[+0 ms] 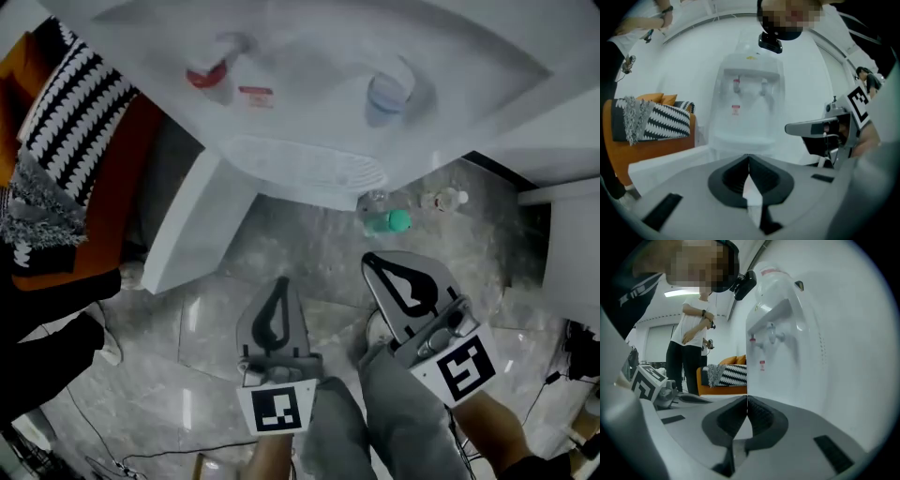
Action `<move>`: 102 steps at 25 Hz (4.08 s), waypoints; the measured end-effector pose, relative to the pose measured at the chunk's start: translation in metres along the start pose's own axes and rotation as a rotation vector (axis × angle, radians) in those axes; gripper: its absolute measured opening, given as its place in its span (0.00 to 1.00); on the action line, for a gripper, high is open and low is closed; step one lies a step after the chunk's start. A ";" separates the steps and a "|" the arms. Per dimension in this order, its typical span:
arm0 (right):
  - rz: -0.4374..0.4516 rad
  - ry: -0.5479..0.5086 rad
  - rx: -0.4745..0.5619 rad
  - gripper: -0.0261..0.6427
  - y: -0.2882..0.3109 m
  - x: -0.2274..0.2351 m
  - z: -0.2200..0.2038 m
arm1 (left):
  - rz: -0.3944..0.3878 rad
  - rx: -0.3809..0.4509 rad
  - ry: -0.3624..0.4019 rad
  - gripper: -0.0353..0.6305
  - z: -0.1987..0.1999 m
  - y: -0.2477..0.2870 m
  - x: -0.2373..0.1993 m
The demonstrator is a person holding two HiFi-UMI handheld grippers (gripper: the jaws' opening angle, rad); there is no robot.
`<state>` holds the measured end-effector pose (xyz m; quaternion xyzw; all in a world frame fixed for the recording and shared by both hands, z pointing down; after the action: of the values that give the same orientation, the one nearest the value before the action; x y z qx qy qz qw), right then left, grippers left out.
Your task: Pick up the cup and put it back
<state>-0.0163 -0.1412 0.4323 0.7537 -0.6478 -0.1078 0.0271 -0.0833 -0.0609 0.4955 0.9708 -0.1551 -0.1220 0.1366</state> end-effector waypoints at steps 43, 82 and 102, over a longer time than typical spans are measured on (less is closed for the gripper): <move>-0.047 0.108 0.083 0.59 0.132 -0.005 -0.297 | -0.093 0.089 0.005 0.07 -0.214 0.097 -0.062; -0.205 0.007 -0.003 0.58 0.200 0.025 -0.302 | -0.058 0.068 -0.027 0.07 -0.216 0.075 -0.093; 0.013 0.033 0.123 0.58 0.078 -0.050 -0.231 | -0.039 0.160 0.027 0.07 -0.178 0.062 -0.087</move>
<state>-0.0533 -0.1273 0.6776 0.7513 -0.6577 -0.0551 -0.0076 -0.1303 -0.0482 0.6977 0.9830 -0.1434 -0.0988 0.0581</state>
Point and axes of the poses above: the fingertips, and each gripper's own axes: y forward along the fingers, x to its right, z out of its top, the point moved 1 cm from there along -y, backward along the fingers, and after that the axes turned 7 degrees about -y, right-handed, at the moved point
